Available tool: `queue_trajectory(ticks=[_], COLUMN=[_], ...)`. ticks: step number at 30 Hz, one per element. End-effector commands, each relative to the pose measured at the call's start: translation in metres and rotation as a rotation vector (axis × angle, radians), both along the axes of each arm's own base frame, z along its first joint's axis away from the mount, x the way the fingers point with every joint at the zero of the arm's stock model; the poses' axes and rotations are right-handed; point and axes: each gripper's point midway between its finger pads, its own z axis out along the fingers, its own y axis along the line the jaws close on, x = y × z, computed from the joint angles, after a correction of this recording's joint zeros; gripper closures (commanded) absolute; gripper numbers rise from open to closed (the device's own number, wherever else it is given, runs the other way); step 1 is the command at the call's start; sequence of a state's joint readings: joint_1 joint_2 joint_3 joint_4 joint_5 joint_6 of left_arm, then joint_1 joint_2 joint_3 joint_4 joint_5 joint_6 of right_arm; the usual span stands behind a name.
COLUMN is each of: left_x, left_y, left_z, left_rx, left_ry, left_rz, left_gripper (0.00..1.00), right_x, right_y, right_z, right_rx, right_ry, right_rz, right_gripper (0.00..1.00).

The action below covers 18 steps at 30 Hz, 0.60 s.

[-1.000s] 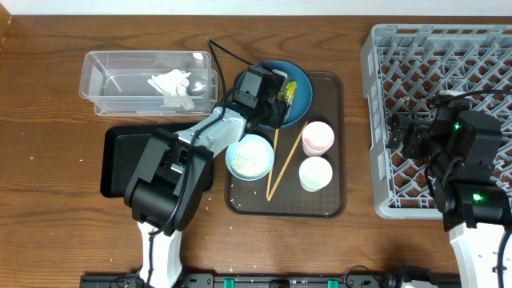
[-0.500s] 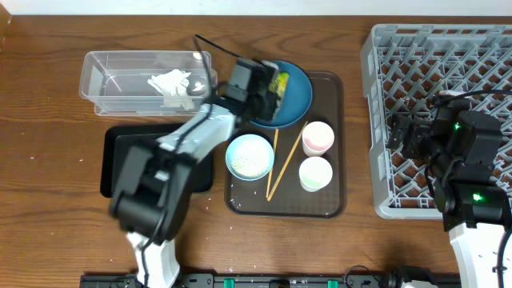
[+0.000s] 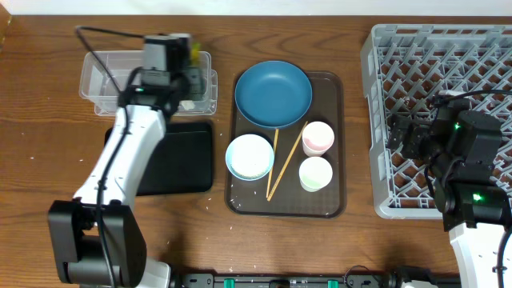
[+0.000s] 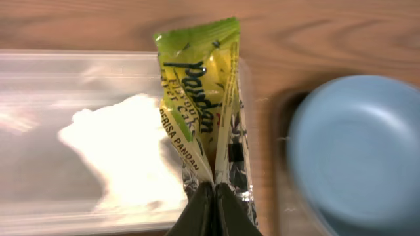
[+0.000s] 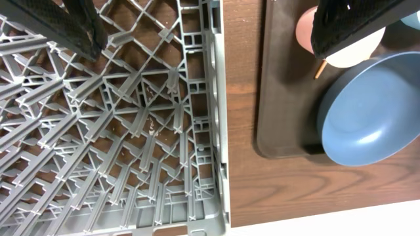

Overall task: Sort waste into correct bins and load items into the dishwasher rack
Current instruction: 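Carry the wrapper left and release it into the clear bin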

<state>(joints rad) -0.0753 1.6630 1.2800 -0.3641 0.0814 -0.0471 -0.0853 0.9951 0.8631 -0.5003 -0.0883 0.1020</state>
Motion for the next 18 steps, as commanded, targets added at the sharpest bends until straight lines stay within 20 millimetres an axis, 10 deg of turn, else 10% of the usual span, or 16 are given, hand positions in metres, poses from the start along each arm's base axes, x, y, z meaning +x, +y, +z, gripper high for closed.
queue_trajectory(ticks=[1,3,10,18], left_x=[0.000,-0.001,-0.005,-0.039], left_y=[0.035,0.046,0.056,-0.013], left_z=[-0.013,-0.020,-0.022,-0.001], left_rx=[0.039,0.039,0.036,-0.141], left_ry=[0.036,0.056,0.072,0.133], left_rz=[0.080,0.105,0.124,-0.028], left_gripper=[0.94,0.93,0.44,0.25], right_x=[0.003,0.003,0.003,0.003], right_y=[0.008,0.008,0.008,0.007], right_z=[0.010,0.010,0.009,0.009], right_rx=[0.000,0.000,0.000,0.000], right_ry=[-0.023,-0.023,-0.022,-0.022], right_rz=[0.027,0.027,0.027,0.027], right_gripper=[0.01,0.01,0.01,0.01])
